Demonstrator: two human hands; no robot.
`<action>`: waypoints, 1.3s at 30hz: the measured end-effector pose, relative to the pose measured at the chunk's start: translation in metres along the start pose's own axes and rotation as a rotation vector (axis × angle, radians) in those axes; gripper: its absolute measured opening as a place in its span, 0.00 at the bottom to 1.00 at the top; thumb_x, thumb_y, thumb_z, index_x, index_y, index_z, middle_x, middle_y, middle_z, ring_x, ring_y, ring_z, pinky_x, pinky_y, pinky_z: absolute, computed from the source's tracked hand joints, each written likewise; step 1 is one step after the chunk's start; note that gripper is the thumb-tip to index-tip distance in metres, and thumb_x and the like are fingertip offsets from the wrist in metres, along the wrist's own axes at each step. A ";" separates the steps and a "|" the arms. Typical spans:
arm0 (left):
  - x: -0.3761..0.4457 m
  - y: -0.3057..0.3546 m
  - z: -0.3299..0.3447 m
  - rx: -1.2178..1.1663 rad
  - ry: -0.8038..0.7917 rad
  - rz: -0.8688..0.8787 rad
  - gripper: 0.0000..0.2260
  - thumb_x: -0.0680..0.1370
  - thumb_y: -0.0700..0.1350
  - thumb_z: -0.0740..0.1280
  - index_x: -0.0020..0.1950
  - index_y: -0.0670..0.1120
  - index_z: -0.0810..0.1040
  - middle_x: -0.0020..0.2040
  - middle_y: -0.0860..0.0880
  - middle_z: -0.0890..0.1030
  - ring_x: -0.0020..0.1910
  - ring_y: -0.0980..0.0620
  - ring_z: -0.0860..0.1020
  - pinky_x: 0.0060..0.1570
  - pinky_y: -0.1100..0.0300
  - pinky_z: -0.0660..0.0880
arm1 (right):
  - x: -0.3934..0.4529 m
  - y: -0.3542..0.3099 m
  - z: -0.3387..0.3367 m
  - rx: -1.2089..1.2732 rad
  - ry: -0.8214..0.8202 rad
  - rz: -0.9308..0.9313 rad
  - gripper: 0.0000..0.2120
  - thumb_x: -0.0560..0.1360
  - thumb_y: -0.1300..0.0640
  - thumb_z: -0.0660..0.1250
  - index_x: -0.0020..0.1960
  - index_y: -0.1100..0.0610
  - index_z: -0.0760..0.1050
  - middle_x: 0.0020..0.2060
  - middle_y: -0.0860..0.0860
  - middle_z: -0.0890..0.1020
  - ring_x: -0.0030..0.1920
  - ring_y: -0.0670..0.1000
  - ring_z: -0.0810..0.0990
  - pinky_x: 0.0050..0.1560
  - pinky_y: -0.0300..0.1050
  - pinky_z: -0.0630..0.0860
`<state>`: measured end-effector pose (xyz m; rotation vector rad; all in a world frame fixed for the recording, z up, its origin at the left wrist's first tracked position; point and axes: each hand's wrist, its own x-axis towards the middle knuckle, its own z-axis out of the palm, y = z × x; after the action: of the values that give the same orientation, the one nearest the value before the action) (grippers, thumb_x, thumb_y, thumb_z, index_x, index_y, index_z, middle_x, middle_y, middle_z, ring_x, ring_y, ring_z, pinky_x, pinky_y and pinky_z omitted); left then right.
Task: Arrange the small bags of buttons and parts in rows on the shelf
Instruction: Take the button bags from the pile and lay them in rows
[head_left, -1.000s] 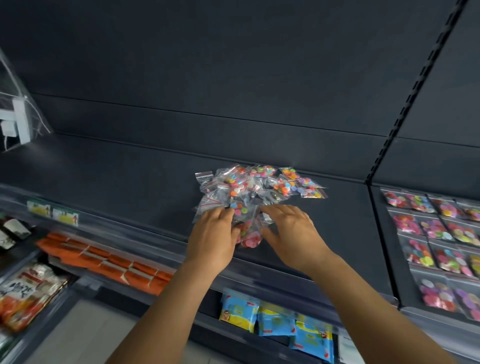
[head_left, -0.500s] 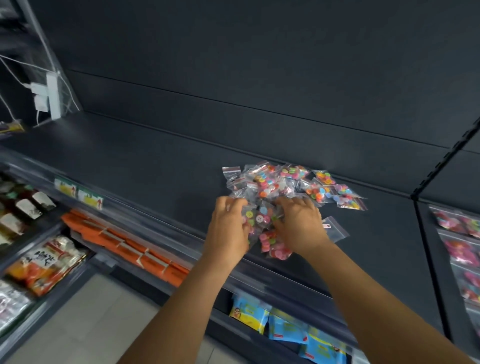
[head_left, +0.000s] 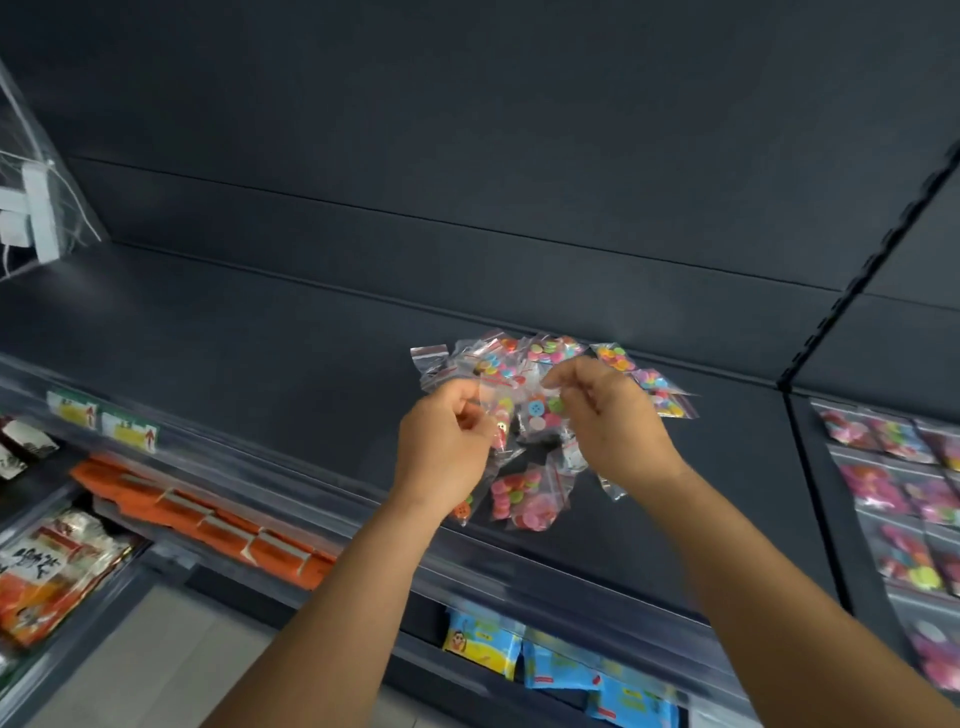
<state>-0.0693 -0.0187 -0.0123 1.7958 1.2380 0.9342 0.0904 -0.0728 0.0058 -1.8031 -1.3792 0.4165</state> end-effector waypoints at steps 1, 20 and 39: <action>0.001 0.005 0.004 -0.024 -0.016 0.001 0.12 0.74 0.41 0.69 0.43 0.59 0.74 0.39 0.59 0.78 0.38 0.63 0.77 0.37 0.73 0.73 | -0.002 -0.001 -0.007 0.011 0.013 -0.010 0.12 0.78 0.63 0.56 0.50 0.50 0.74 0.32 0.51 0.76 0.25 0.48 0.69 0.27 0.39 0.66; -0.051 0.131 0.172 -0.290 -0.485 0.048 0.06 0.75 0.46 0.70 0.46 0.43 0.81 0.34 0.51 0.82 0.32 0.58 0.80 0.34 0.64 0.77 | -0.080 0.088 -0.168 0.101 0.330 0.108 0.10 0.73 0.59 0.69 0.50 0.48 0.71 0.37 0.43 0.81 0.33 0.37 0.78 0.34 0.28 0.71; -0.119 0.257 0.406 -0.152 -0.424 0.006 0.10 0.76 0.48 0.64 0.44 0.41 0.78 0.33 0.48 0.76 0.31 0.53 0.71 0.32 0.59 0.68 | -0.140 0.262 -0.374 0.377 0.451 0.442 0.08 0.73 0.59 0.68 0.35 0.56 0.78 0.27 0.48 0.80 0.30 0.46 0.78 0.37 0.43 0.79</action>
<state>0.3584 -0.2673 0.0124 1.7601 0.8711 0.5891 0.4643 -0.3696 0.0093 -1.7344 -0.5481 0.4288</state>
